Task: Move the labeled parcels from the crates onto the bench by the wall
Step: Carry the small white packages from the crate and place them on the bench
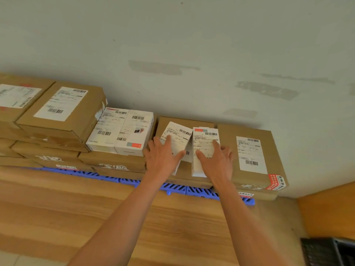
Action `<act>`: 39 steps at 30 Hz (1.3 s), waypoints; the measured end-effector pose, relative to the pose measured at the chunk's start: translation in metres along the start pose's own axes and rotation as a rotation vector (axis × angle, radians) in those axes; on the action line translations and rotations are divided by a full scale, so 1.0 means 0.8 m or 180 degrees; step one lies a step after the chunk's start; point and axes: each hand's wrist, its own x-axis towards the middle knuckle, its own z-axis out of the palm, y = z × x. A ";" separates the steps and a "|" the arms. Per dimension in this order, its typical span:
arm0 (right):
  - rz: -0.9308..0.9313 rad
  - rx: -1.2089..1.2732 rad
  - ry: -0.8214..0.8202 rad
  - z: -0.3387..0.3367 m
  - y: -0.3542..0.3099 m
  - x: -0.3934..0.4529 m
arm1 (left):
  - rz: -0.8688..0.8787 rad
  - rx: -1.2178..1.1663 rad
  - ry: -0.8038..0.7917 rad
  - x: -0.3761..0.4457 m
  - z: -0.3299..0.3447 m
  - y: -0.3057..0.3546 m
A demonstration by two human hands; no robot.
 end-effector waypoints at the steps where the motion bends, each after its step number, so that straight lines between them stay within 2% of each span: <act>1: 0.0010 0.0024 0.0009 0.002 -0.001 0.000 | 0.0052 0.0021 0.0011 0.004 -0.001 -0.002; 9: -0.0074 0.0265 -0.0063 0.014 -0.014 -0.012 | 0.0581 0.0348 0.0102 0.017 -0.012 -0.003; 12: -0.0249 0.0369 -0.0113 0.019 -0.017 -0.021 | 0.0781 0.0443 0.0341 0.025 -0.024 -0.020; 15: -0.0482 0.0289 -0.0098 0.029 -0.021 -0.030 | 0.0699 0.0338 0.0492 0.036 -0.036 -0.050; 18: -0.0615 -0.0003 -0.0262 0.036 -0.026 -0.028 | 0.0518 0.0284 0.0221 0.048 -0.036 -0.088; 21: -0.0693 -0.0224 -0.0342 0.039 -0.035 -0.023 | 0.0644 0.0331 0.0103 0.052 -0.033 -0.109; 30: -0.0930 -0.0220 -0.0430 0.050 -0.065 0.017 | 0.0797 0.0322 0.0252 0.053 -0.031 -0.121; 39: -0.0940 -0.0299 -0.0349 0.056 -0.057 0.001 | 0.0832 0.0303 0.0361 0.054 -0.020 -0.126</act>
